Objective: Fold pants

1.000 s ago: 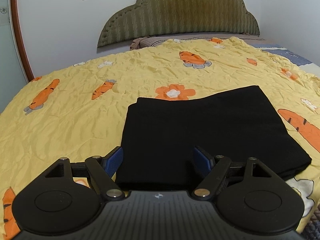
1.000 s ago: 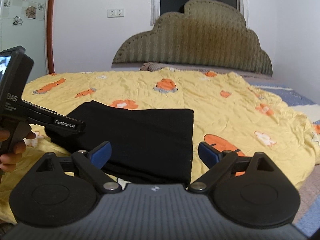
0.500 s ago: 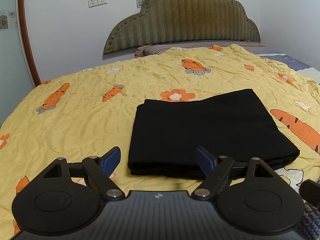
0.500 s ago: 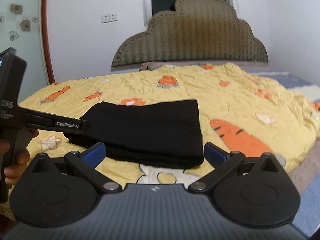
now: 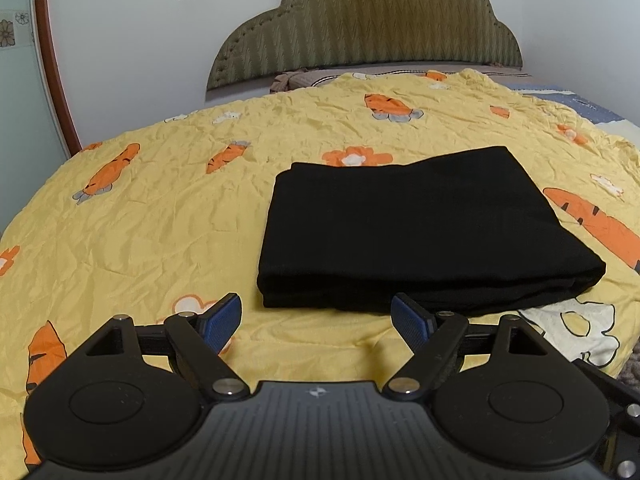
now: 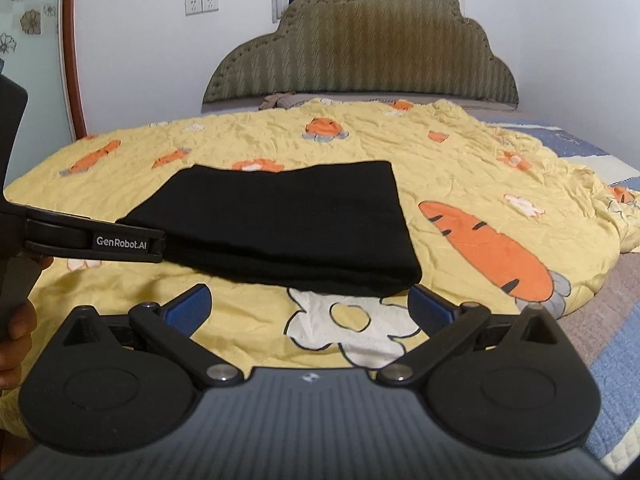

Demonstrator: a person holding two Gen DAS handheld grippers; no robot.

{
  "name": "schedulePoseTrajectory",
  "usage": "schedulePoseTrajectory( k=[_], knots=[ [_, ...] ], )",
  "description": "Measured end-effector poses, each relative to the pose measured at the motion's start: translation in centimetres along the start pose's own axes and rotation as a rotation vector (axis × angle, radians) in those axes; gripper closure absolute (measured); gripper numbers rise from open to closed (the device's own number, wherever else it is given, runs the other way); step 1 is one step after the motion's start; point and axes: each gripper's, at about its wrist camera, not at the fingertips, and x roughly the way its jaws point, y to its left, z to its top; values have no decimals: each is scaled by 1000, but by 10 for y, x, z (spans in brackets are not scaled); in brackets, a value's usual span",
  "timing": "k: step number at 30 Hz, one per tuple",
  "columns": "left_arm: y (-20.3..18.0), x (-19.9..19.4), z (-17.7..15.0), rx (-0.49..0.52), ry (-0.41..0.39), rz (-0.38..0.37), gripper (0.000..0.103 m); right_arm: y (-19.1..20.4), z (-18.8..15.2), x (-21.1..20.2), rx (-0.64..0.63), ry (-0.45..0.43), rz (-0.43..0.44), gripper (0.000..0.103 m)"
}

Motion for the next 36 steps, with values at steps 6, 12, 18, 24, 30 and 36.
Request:
schedulePoseTrajectory(
  k=[6, 12, 18, 24, 30, 36],
  knots=[
    [1, 4, -4, -17, 20, -2, 21, -9, -4, 5, 79, 23, 63, 0],
    [1, 11, -10, -20, 45, 6, 20, -6, -8, 9, 58, 23, 53, 0],
    [0, 20, -15, -22, 66, 7, 20, 0, -12, 12, -10, 0, 26, 0],
    [0, 30, -20, -19, 85, 9, 20, 2, -16, 20, -20, 20, 31, 0],
    [1, 35, -22, -23, 87, 10, 15, 2, -21, 31, -21, 44, 37, 0],
    [1, 37, -22, -24, 87, 13, 10, 0, -25, 40, -19, 66, 41, 0]
  ],
)
